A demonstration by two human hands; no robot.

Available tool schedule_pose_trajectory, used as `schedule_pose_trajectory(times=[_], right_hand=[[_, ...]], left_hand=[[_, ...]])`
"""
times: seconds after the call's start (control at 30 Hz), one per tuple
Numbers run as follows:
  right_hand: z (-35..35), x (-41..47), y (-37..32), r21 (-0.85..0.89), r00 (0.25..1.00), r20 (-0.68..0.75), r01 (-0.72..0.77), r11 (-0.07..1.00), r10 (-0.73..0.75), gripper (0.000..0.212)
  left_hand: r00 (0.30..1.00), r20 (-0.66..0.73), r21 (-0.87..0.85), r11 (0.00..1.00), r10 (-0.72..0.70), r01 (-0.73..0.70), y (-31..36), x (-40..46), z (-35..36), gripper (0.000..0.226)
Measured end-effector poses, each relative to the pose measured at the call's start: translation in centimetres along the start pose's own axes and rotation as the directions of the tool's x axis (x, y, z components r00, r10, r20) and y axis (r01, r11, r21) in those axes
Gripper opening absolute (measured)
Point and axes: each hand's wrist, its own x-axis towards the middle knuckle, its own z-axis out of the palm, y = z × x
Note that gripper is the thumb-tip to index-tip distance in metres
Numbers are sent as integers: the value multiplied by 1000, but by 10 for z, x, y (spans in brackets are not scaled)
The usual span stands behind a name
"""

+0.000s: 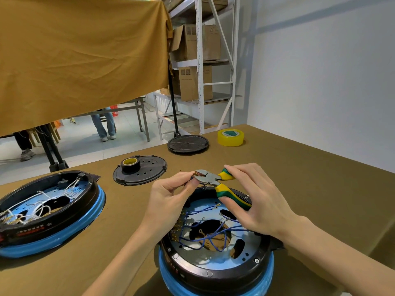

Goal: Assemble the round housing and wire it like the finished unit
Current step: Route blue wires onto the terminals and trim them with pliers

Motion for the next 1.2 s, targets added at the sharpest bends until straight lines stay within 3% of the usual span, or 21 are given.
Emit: schedule_pose_trajectory(times=[0.67,0.97,1.2], right_hand=[[0,-1,1,8,999,28,19,1000,-19,57],[-1,0,-1,-47,999,-6,37,998,-37,59],[-2,0,-2,-83,999,-32,40,996,-43,59]], left_hand=[[1000,-2,4,1000,-1,1,-1,0,-1,24],[999,-28,91,996,15,-12,0,-1,1,32],[996,-69,147,988,53,-43,1,0,1,26]])
